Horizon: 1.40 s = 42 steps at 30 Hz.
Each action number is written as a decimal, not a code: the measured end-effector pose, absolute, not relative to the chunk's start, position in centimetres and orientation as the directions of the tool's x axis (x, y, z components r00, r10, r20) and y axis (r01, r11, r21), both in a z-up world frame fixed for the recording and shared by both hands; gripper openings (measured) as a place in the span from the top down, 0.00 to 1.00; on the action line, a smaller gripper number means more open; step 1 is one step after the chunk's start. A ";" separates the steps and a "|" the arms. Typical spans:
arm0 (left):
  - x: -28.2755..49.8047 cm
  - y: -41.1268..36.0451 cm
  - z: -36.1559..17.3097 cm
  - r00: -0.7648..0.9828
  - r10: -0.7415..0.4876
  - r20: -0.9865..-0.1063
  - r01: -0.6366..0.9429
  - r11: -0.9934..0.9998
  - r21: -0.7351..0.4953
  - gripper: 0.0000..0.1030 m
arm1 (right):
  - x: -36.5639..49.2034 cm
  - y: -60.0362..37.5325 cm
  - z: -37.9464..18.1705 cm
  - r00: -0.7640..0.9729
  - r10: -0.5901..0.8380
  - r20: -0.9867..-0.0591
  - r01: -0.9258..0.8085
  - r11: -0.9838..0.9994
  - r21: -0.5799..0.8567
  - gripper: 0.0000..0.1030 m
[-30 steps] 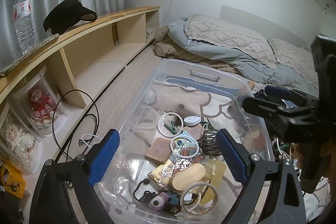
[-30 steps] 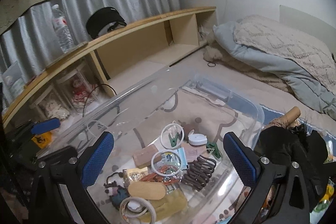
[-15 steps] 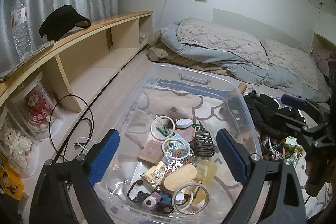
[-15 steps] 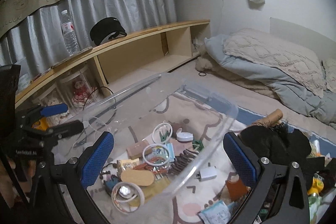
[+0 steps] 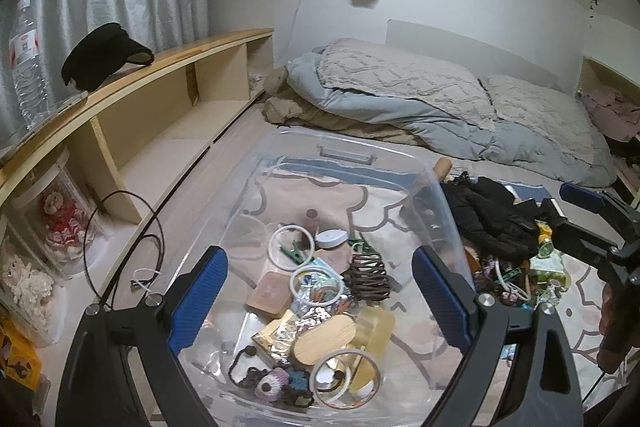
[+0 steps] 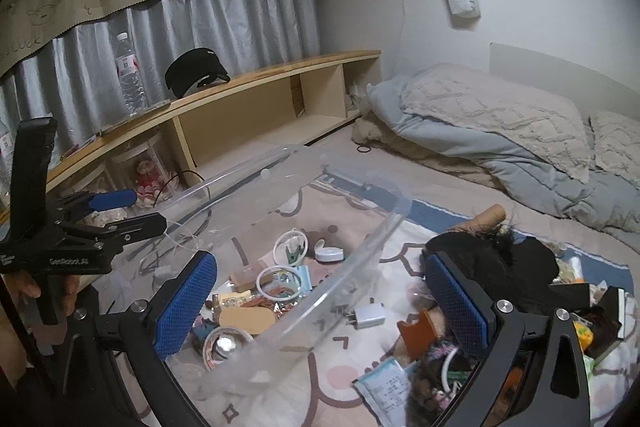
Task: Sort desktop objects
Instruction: 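Withdraw both open tools from the clear box back over the pile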
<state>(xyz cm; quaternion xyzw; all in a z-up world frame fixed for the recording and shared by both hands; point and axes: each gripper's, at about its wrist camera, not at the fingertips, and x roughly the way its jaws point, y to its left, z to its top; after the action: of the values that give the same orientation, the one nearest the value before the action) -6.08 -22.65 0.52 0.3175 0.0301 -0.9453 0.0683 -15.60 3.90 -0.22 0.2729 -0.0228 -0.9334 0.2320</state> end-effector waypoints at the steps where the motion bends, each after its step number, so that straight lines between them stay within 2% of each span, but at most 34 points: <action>1: -6.1 -22.5 0.5 -0.791 -0.105 -0.603 0.142 -0.990 -0.014 0.09 | -15.4 4.1 -0.2 -0.745 -0.443 -0.498 0.417 -0.893 0.171 0.00; 14: -5.8 -19.1 1.2 -0.829 -0.003 -0.559 0.030 -0.999 -0.039 0.08 | -12.3 10.1 -0.6 -0.817 -0.328 -0.473 0.281 -0.944 0.170 0.00; 16: -5.7 -18.5 1.2 -0.833 -0.017 -0.553 0.038 -0.999 -0.026 0.00 | -11.9 10.8 -0.7 -0.819 -0.325 -0.473 0.272 -0.946 0.178 0.00; 22: -4.1 -16.8 1.4 -0.846 -0.046 -0.531 0.033 -0.999 0.034 0.00 | -10.8 12.2 -0.9 -0.832 -0.310 -0.460 0.248 -0.950 0.191 0.00; 33: -1.2 -15.1 1.6 -0.864 -0.065 -0.500 0.037 -0.997 0.065 0.00 | -9.2 11.3 -1.2 -0.829 -0.326 -0.455 0.284 -0.946 0.160 0.00; 42: 0.5 -13.9 1.4 -0.864 -0.047 -0.500 0.014 -0.998 0.068 0.00 | -7.8 9.3 -1.4 -0.810 -0.361 -0.462 0.371 -0.926 0.072 0.00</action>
<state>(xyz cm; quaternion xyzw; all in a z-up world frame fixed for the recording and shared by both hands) 0.53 -13.86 1.38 0.2598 -0.0311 -0.9650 0.0157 -7.80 9.34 -1.39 0.2407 0.0106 -0.9513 0.1925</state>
